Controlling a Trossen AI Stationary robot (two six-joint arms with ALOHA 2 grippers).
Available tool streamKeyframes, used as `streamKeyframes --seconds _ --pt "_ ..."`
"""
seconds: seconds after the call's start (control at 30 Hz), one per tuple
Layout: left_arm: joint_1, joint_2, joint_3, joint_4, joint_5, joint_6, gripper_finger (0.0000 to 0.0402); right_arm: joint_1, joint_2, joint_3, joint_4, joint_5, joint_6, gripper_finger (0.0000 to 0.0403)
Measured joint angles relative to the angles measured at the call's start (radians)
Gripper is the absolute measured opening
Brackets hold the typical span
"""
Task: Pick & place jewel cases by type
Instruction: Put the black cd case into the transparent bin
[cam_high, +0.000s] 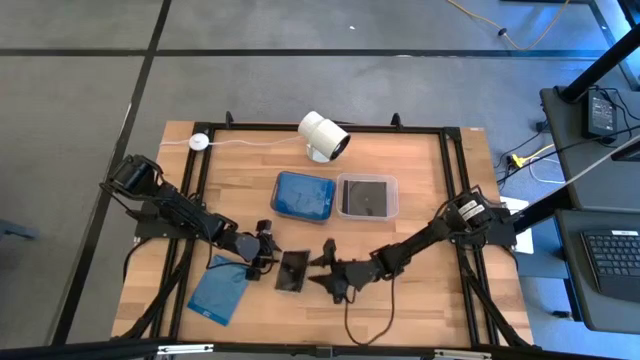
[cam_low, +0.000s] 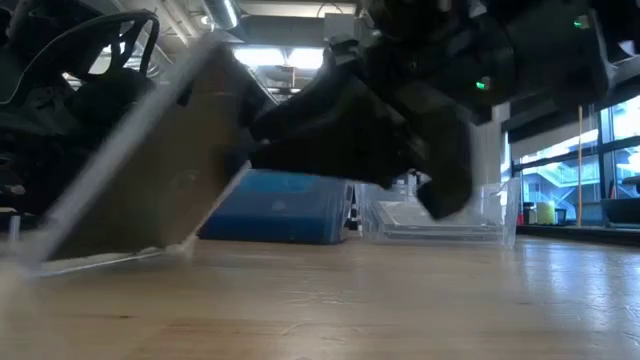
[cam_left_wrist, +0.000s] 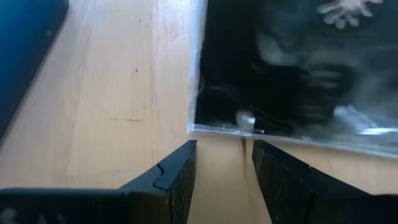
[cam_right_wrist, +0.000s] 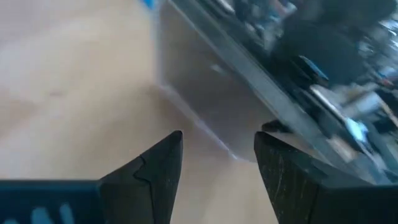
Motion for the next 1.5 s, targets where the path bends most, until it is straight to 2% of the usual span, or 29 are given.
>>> streamKeyframes --seconds 0.1,0.5,0.73,1.0,1.2,1.5 --pt "0.000 0.000 0.000 0.000 0.000 -0.004 0.0157 -0.013 -0.002 0.001 0.012 0.028 0.001 0.0205" --pt "0.000 -0.001 -0.003 -0.007 -0.002 -0.004 0.0157 -0.019 -0.003 0.001 0.067 0.015 0.001 0.0204" --pt "0.000 -0.002 -0.003 -0.008 -0.003 -0.003 0.0157 0.011 -0.003 0.001 0.084 0.140 -0.012 0.0204" --pt "0.000 -0.002 -0.004 -0.007 -0.002 -0.003 0.0157 0.036 -0.005 0.001 0.155 0.195 -0.077 0.0204" --pt "0.000 -0.002 -0.005 0.007 -0.002 -0.001 0.0157 0.033 -0.005 0.001 0.159 0.191 -0.078 0.0204" --pt "0.000 -0.002 -0.005 0.011 -0.001 -0.003 0.0157 0.023 -0.005 0.001 0.158 0.068 -0.116 0.0204"
